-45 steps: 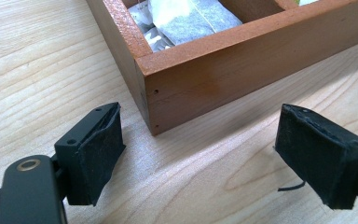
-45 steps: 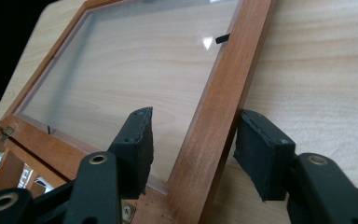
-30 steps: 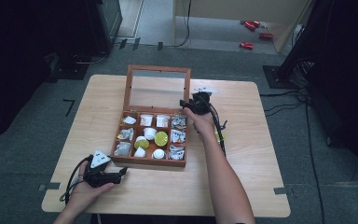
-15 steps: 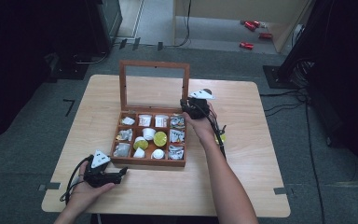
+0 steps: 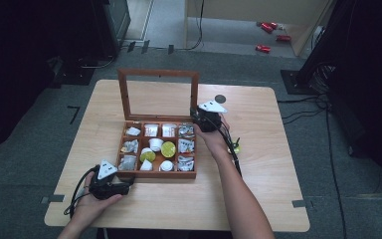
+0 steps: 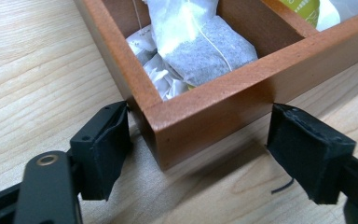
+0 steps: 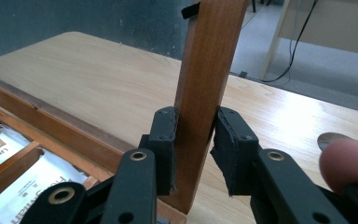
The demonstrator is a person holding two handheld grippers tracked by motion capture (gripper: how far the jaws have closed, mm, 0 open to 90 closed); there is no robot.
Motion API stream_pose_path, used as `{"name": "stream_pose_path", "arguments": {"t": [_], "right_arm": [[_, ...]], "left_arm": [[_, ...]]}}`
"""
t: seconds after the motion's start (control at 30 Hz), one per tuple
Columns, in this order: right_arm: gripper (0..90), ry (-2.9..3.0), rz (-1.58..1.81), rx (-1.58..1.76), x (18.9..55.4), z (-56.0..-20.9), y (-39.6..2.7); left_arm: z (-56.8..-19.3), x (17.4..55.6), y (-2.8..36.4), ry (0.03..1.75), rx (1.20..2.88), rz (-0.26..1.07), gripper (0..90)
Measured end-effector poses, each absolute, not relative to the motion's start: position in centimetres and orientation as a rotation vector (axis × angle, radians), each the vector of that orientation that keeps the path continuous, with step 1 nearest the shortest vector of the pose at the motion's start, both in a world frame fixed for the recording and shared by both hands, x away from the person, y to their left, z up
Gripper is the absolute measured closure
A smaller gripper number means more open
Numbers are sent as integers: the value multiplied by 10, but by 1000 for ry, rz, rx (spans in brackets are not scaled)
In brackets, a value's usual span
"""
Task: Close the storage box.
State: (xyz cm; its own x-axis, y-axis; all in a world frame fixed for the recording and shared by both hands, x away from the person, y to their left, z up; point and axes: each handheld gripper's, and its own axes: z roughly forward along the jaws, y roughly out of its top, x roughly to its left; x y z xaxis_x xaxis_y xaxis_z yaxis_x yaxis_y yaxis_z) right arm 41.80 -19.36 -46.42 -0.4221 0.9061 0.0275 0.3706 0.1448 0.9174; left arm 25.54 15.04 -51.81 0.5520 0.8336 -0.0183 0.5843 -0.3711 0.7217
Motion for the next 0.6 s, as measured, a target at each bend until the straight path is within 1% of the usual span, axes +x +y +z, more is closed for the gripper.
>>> {"name": "stream_pose_path", "arguments": {"t": [0.2, 0.3, 0.37, 0.47, 0.6], "right_arm": [[720, 1879, 1240, 1175, 409, -461, -191], [669, 1888, 1261, 1188, 404, -458, -191], [611, 1897, 1285, 1189, 401, -455, -191], [572, 1912, 1317, 1191, 397, -450, -191], [570, 1925, 1316, 1197, 392, -446, -191]], "left_arm": [[-518, 255, 150, 1132, 2101, 460, 197], [-518, 255, 150, 1133, 2097, 457, 197], [-518, 255, 151, 1131, 2097, 456, 197], [-518, 256, 151, 1131, 2097, 455, 197], [-518, 256, 150, 1133, 2094, 454, 196]]}}
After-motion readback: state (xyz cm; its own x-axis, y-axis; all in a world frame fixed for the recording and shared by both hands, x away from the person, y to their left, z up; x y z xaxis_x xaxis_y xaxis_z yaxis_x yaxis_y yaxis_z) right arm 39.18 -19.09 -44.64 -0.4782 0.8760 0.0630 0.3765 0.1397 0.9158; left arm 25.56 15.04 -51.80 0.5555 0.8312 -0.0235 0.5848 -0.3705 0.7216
